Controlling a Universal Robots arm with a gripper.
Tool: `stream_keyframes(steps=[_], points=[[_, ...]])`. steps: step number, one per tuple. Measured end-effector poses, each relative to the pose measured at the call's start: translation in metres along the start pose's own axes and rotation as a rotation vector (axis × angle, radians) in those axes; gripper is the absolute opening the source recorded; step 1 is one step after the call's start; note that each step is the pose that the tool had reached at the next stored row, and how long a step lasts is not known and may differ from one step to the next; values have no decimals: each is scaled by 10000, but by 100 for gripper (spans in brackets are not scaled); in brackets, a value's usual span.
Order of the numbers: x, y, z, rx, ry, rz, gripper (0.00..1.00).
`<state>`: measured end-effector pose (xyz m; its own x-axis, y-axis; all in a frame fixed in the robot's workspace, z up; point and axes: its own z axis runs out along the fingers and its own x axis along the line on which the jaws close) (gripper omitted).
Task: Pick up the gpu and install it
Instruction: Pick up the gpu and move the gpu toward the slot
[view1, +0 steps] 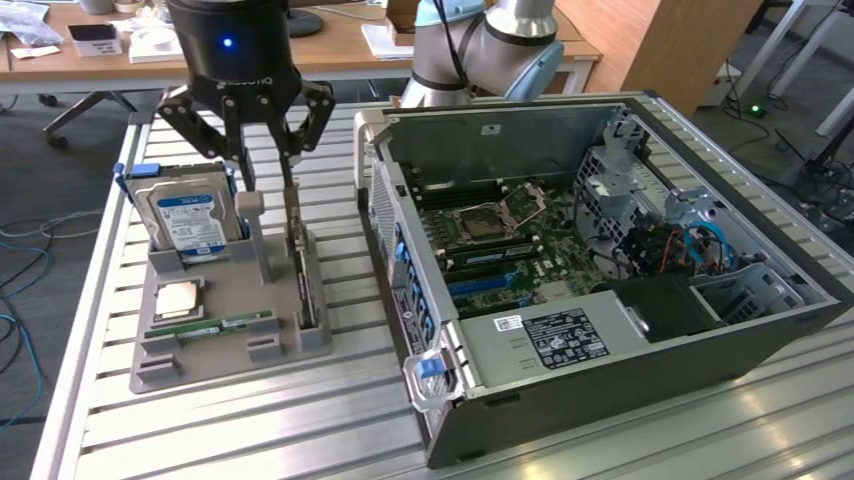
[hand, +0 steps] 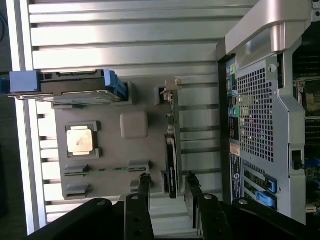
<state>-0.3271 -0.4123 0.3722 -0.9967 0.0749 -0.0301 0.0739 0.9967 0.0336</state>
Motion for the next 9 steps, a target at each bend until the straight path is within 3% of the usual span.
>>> stream_keyframes(steps=[9], points=[[1,-1,30,0,0,0,42]])
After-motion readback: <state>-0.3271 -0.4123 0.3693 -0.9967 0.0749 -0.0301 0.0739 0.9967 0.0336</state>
